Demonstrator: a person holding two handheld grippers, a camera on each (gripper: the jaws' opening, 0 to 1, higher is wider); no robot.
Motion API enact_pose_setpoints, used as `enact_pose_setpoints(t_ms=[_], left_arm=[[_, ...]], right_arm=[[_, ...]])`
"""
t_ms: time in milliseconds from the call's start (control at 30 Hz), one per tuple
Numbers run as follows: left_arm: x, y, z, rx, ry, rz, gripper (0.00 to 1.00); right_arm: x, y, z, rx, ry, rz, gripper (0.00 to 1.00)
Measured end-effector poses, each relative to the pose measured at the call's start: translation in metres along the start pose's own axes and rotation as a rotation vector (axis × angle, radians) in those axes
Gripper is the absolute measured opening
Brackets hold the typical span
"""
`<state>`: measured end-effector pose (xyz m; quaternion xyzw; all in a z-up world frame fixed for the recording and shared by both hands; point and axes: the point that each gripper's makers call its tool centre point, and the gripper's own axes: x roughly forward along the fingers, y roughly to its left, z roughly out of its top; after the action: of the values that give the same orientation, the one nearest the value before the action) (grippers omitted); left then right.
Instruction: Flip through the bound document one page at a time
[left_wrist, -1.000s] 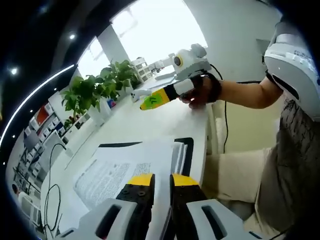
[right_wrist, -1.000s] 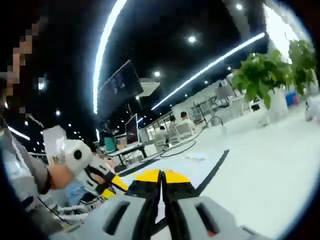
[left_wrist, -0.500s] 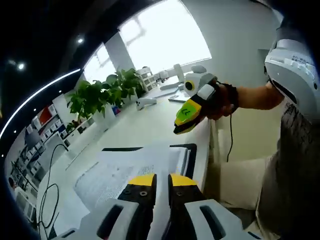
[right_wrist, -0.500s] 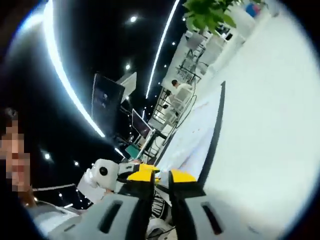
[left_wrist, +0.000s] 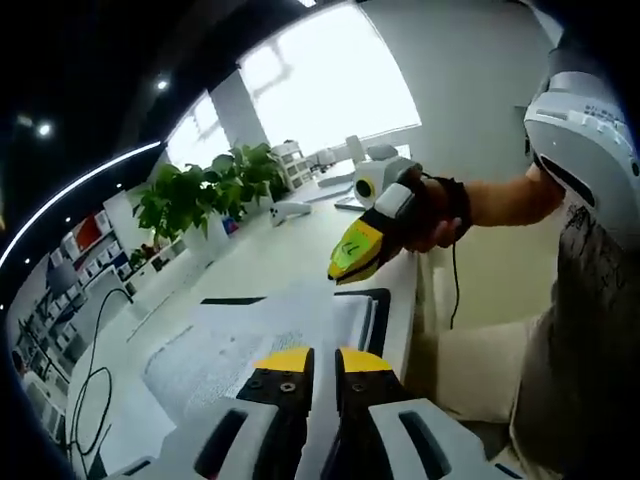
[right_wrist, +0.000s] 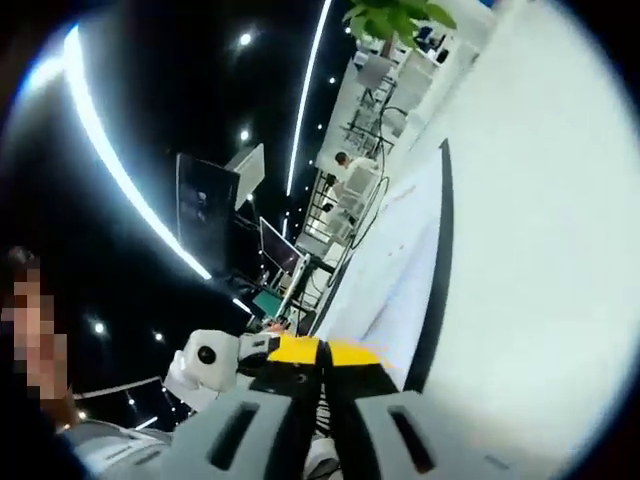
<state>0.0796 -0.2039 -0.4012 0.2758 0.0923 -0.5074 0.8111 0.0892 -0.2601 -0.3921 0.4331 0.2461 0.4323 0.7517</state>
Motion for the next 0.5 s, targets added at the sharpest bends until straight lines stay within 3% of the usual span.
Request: enact_pose_setpoints(t_ms=[267,500], left_arm=[[-0.007,0.001,-0.004,-0.039,-0.041,0.006,0.14],[-0.03,0.008,-0.014,-0.103,-0.1,0.044,0.18]], right_arm=[[0.001,0.009,0.005,-0.123,-0.011,-0.022,0.01],[0.019,0.03,-0.004,-0.286,0.001,-0.023,0.01]])
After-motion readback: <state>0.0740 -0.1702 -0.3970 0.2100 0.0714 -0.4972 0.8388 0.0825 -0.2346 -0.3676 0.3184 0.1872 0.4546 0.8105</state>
